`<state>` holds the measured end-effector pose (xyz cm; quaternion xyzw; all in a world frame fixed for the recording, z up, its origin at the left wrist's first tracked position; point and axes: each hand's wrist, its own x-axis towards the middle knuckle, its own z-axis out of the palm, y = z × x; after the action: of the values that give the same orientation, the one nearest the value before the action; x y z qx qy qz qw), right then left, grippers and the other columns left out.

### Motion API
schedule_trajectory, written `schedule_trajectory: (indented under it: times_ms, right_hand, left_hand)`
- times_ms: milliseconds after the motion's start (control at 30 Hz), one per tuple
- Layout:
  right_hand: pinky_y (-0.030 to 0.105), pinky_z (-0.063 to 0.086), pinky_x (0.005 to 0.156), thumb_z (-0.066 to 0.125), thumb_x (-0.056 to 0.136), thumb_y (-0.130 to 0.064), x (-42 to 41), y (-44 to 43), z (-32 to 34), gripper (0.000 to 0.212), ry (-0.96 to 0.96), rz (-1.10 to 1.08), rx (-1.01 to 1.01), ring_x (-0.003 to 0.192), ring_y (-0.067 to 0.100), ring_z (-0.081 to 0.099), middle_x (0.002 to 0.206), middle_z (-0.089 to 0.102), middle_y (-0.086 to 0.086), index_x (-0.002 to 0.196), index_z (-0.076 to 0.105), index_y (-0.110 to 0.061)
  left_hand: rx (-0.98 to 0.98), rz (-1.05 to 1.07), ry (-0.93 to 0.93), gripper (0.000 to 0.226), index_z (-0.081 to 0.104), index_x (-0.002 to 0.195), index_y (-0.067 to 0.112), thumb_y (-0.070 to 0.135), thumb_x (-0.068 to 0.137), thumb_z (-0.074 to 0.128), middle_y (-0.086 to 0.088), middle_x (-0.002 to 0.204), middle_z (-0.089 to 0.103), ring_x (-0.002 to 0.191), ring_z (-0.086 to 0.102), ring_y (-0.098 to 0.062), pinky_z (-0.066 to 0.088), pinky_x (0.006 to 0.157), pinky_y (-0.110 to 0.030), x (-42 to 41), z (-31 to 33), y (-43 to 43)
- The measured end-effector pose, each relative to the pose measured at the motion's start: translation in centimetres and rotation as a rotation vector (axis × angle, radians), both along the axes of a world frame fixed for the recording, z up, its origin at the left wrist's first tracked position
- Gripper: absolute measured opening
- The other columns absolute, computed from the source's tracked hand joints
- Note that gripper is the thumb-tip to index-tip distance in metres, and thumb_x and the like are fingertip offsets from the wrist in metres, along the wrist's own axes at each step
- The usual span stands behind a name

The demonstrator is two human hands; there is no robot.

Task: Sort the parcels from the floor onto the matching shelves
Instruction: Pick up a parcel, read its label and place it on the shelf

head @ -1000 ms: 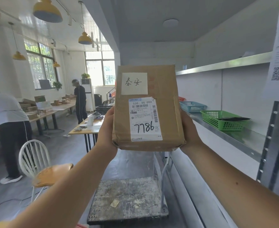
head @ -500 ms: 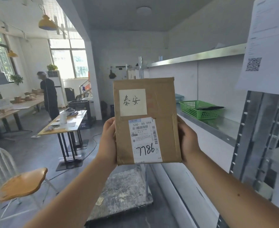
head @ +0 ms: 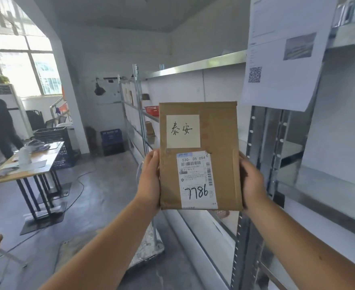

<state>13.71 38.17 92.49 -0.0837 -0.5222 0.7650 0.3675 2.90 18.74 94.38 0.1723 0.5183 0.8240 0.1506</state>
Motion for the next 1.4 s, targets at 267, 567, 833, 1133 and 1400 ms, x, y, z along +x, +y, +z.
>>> schedule_trajectory:
  times_ms: [267, 567, 833, 1133, 1400]
  right_hand:
    - [0.031, 0.058, 0.071, 0.042, 0.111, -0.027, 6.6, 4.8, 0.3, 0.035, -0.034, -0.128, 0.022, 0.085, 0.019, 0.079, 0.092, 0.083, 0.001, 0.114, 0.076, -0.019]
    - [0.045, 0.053, 0.092, 0.056, 0.096, -0.032, 11.5, 4.1, 1.1, 0.053, 0.041, -0.266, 0.007, 0.110, 0.036, 0.069, 0.122, 0.072, 0.020, 0.140, 0.064, -0.004]
    - [0.040, 0.057, 0.085, 0.053, 0.099, -0.027, 12.9, 0.1, 0.1, 0.036, 0.054, -0.386, 0.015, 0.103, 0.030, 0.072, 0.113, 0.077, 0.012, 0.125, 0.073, -0.011]
    - [0.055, 0.047, 0.099, 0.043, 0.109, -0.022, 16.8, -3.7, -1.0, 0.036, 0.060, -0.560, -0.017, 0.112, 0.042, 0.065, 0.119, 0.070, 0.021, 0.123, 0.073, -0.008]
    - [0.061, 0.049, 0.102, 0.055, 0.103, -0.035, 24.7, -5.9, -0.4, 0.034, 0.047, -0.750, -0.042, 0.111, 0.043, 0.065, 0.121, 0.068, 0.026, 0.115, 0.075, -0.011]
  left_hand:
    - [0.028, -0.121, -0.017, 0.045, 0.062, 0.142, 0.022, 0.051, 0.109, 0.049, -0.014, 0.132, 0.077, 0.122, 0.074, -0.039, 0.056, 0.105, -0.068, 3.3, -1.1, 6.8]
    - [0.097, -0.421, -0.038, 0.098, 0.052, 0.152, 0.013, 0.068, 0.076, 0.080, -0.023, 0.147, 0.066, 0.134, 0.064, -0.048, 0.046, 0.111, -0.076, 4.1, -1.5, 10.1]
    - [0.099, -0.597, -0.079, 0.101, 0.052, 0.153, 0.015, 0.069, 0.073, 0.083, -0.021, 0.149, 0.064, 0.138, 0.061, -0.047, 0.042, 0.114, -0.076, 2.4, -3.7, 9.5]
    - [0.019, -0.775, -0.104, 0.079, 0.058, 0.152, 0.029, 0.068, 0.085, 0.071, -0.015, 0.151, 0.065, 0.138, 0.063, -0.043, 0.044, 0.116, -0.069, 4.3, -4.0, 10.0]
    - [0.044, -0.930, -0.070, 0.081, 0.060, 0.149, 0.023, 0.066, 0.082, 0.076, -0.017, 0.143, 0.071, 0.130, 0.068, -0.044, 0.047, 0.111, -0.072, 12.5, -3.5, 12.2]
